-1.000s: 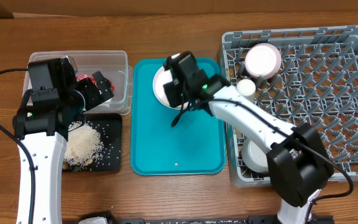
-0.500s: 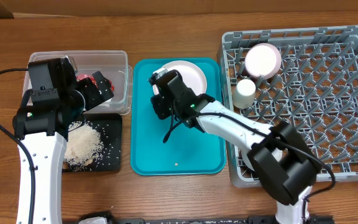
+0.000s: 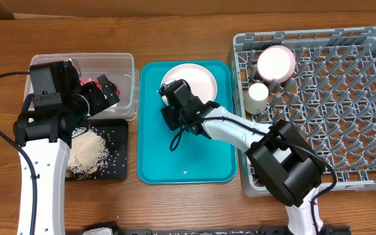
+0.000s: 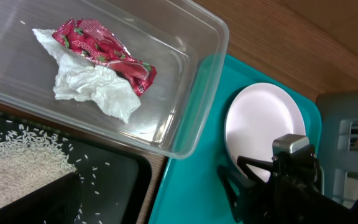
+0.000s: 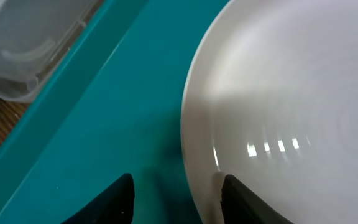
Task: Sort waste into correct bins and load items into the dishwasher
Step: 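Grasp the pink plate's rim with the right gripper, then lift the pink plate and carry it over the grey rack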
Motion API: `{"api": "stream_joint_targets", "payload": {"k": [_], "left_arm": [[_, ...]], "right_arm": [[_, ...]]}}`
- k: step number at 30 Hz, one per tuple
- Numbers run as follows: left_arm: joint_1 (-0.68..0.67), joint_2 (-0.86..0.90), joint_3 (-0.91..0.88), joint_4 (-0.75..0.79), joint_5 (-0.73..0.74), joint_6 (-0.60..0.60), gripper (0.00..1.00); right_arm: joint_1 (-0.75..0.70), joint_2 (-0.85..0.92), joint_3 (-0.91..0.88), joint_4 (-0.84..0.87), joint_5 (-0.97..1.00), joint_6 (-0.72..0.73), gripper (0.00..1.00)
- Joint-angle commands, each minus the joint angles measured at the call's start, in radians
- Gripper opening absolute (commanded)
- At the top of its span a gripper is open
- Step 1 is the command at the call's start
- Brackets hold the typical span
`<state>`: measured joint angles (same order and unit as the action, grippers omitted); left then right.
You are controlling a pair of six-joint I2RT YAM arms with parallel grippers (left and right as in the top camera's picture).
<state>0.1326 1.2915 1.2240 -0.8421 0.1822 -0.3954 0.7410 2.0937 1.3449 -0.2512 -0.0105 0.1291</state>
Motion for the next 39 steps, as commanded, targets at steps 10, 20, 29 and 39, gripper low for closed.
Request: {"api": "stream_joint_targets", "payload": {"k": [10, 20, 29, 39], "left_arm": [[-0.002, -0.009, 0.008, 0.001, -0.006, 0.01, 1.0], [-0.002, -0.009, 0.008, 0.001, -0.006, 0.01, 1.0], [-0.002, -0.009, 0.008, 0.001, -0.006, 0.01, 1.0], [-0.002, -0.009, 0.008, 0.001, -0.006, 0.01, 1.0]], "right_arm": [[-0.001, -0.003, -0.005, -0.024, 0.01, -0.006, 0.48], [0.001, -0.003, -0.005, -0.059, 0.009, -0.005, 0.31], [0.018, -0.003, -0.005, -0.074, 0.009, -0.005, 0.29], [0.025, -0.005, -0.003, -0.074, -0.034, -0.004, 0.11]]}}
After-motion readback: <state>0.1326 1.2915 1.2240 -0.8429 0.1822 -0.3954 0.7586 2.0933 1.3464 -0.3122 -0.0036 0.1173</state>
